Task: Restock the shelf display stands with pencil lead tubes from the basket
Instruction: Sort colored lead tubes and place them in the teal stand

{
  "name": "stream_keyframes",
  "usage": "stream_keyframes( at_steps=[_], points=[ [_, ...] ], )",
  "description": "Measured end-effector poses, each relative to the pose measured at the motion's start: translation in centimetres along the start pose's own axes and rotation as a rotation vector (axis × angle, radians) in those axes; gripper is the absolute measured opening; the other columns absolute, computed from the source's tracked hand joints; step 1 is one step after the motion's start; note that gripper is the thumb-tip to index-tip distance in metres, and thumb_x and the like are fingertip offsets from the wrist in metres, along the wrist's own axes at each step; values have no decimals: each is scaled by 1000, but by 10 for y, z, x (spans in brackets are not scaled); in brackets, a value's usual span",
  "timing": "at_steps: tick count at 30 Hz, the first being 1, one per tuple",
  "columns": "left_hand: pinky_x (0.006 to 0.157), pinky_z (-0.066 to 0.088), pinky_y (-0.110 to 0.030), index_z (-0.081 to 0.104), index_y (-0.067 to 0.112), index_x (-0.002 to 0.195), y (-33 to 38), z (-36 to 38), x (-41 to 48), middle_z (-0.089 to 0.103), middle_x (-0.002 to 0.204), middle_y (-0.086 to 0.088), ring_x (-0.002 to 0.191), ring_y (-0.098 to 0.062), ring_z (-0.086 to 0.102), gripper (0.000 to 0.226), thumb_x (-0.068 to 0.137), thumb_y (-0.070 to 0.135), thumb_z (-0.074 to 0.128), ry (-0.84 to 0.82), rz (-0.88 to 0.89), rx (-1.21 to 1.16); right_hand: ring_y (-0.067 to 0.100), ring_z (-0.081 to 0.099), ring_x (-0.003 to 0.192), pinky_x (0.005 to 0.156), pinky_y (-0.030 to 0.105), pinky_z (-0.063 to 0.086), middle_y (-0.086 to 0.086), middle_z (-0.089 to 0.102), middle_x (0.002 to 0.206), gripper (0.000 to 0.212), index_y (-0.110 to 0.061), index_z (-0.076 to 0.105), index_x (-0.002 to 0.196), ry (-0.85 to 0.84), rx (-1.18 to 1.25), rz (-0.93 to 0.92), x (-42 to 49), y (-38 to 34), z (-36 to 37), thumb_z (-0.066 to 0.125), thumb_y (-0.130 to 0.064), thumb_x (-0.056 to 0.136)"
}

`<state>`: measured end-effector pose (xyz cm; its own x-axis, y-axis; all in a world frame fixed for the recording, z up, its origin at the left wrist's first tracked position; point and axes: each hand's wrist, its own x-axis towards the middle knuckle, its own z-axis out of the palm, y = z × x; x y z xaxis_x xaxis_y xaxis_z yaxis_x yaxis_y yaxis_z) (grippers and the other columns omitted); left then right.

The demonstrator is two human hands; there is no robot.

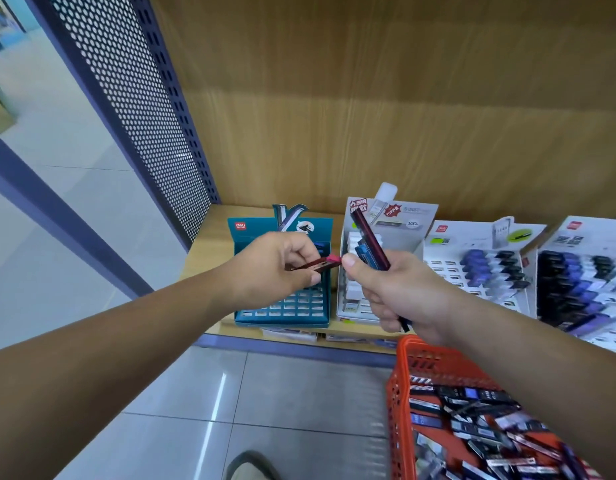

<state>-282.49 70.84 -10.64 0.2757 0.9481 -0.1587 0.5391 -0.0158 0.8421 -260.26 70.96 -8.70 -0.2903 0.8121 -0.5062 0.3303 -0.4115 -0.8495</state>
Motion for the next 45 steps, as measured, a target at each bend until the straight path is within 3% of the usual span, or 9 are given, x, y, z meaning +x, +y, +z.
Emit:
stream_keyframes(
  at_steps=[3, 6, 10, 15, 20, 27, 33, 40, 45],
  points=[
    [80, 58, -39, 71, 17, 89, -9, -3, 0, 76, 87, -1, 81, -16, 70, 10, 90, 11, 79, 40, 26, -14, 14, 26, 48, 45, 26, 22, -2, 32, 63, 52, -18, 52, 92, -27, 54, 113, 0, -2, -1, 65, -69, 88],
    [78, 59, -32, 75, 18, 86, -14, -6, 0, 75, 87, 2, 80, -18, 70, 10, 86, 12, 83, 104, 18, 4, 16, 29, 47, 45, 25, 23, 0, 39, 62, 65, -17, 54, 91, -78, 202, 235, 0, -5, -2, 48, -82, 89],
    [57, 44, -21, 74, 19, 79, -26, -16, 0, 61, 66, 6, 54, -4, 50, 12, 87, 16, 82, 261, -112, -22, 19, 34, 48, 47, 28, 28, 3, 42, 64, 57, -13, 56, 98, -74, 255, 249, 3, 2, 1, 39, -67, 103],
    [76, 61, -48, 65, 10, 90, -55, -25, -1, 72, 75, -15, 70, -36, 68, 16, 88, 15, 81, 340, -246, 15, 20, 39, 47, 49, 31, 32, 4, 46, 65, 45, -12, 55, 100, -60, 290, 253, 11, 10, 10, 38, -53, 107],
    [83, 59, -56, 68, 15, 91, -54, -18, 10, 73, 85, -18, 84, -40, 70, 5, 95, 16, 72, 325, -184, 8, 19, 46, 50, 46, 30, 40, 4, 52, 71, 38, -12, 54, 106, -115, 311, 203, 20, 13, 21, 43, -48, 108],
    [80, 60, -46, 77, 19, 90, -56, -4, 21, 77, 85, -7, 76, -17, 70, 10, 94, 11, 73, 188, -139, -2, 20, 53, 54, 50, 32, 46, 6, 60, 76, 31, -9, 53, 111, 37, 189, 97, 27, 23, 27, 50, -40, 108],
    [80, 62, -47, 78, 25, 91, -62, 7, 25, 77, 82, 2, 81, -24, 73, 11, 95, 16, 72, 192, -115, 50, 21, 55, 56, 52, 34, 51, 8, 60, 80, 29, -10, 54, 107, 12, 200, 100, 25, 28, 21, 50, -39, 108],
    [78, 60, -32, 78, 25, 96, -61, 4, 24, 76, 84, 6, 81, -10, 72, 12, 95, 16, 71, 131, -74, 189, 22, 58, 61, 56, 37, 55, 9, 63, 79, 31, -8, 58, 111, -46, 239, 77, 24, 29, 19, 52, -38, 107],
    [73, 60, -41, 75, 20, 91, -59, 6, 20, 74, 77, 3, 75, -20, 69, 10, 97, 17, 67, 129, -71, 283, 21, 62, 64, 61, 38, 56, 8, 67, 81, 28, -11, 59, 113, -98, 263, 53, 22, 27, 18, 53, -38, 107]
  ],
)
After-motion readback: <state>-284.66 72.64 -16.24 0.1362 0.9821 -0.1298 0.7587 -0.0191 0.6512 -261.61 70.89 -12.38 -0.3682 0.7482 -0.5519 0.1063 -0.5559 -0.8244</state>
